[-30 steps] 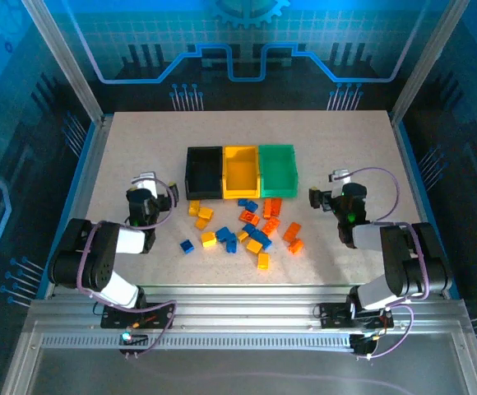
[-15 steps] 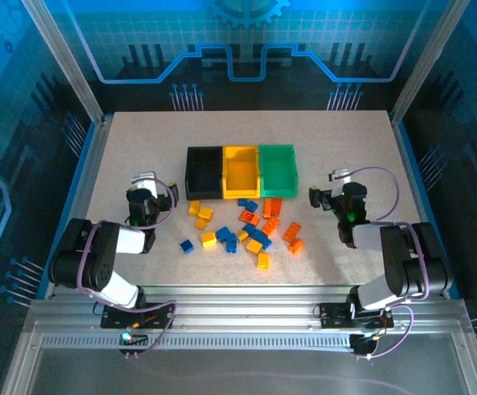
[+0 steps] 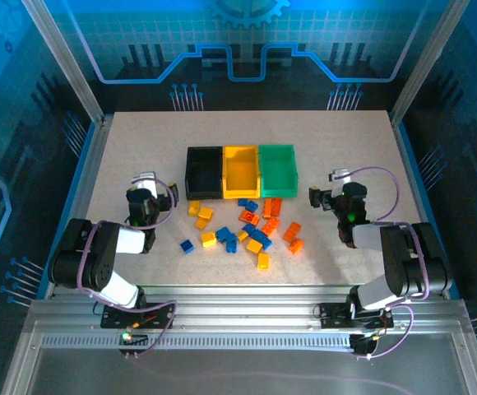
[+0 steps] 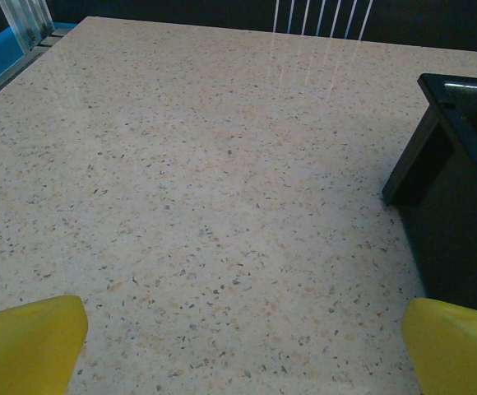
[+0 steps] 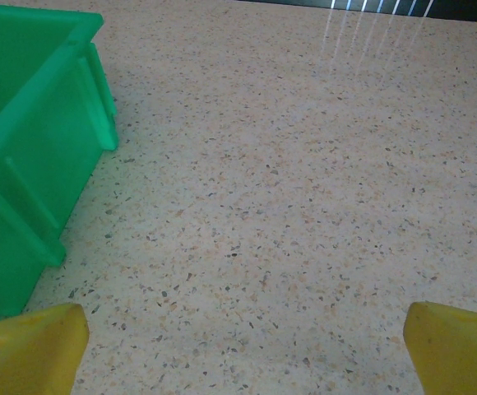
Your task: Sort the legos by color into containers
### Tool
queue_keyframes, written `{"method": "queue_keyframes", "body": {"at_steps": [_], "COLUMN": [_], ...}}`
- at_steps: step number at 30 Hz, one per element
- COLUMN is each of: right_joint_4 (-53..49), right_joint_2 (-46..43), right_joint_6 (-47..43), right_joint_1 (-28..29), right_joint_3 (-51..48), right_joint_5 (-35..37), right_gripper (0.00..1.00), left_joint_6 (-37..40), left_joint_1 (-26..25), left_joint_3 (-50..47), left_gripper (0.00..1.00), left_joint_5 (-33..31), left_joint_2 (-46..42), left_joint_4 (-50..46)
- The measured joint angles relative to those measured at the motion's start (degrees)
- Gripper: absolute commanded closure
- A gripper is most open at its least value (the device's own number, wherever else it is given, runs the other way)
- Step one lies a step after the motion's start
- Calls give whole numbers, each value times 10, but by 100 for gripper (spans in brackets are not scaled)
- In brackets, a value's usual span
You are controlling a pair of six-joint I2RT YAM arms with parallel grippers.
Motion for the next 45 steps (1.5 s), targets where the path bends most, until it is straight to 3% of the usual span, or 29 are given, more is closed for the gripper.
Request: {"method": "queue_keyframes", "body": {"at_steps": [33,40,45], "right_joint_4": [-1,-134,-220], "right_joint_2": [0,-30,-70], "right_joint_6": [0,21,56], "right_joint_1": [-3,-6,-4], "right_joint_3": [0,86,135], "right_joint_5": [-9,28,60], "right_gripper": [0,0,0], "left_joint_6": [0,-3,-21], "left_joint_1": [0,0,0], "left_joint_3": [0,0,20], "left_gripper": [1,1,1], "left_joint_5": [-1,-19,-71], "left_joint_2": [0,-35,-121], "left_joint_4": [-1,-14,-98]}}
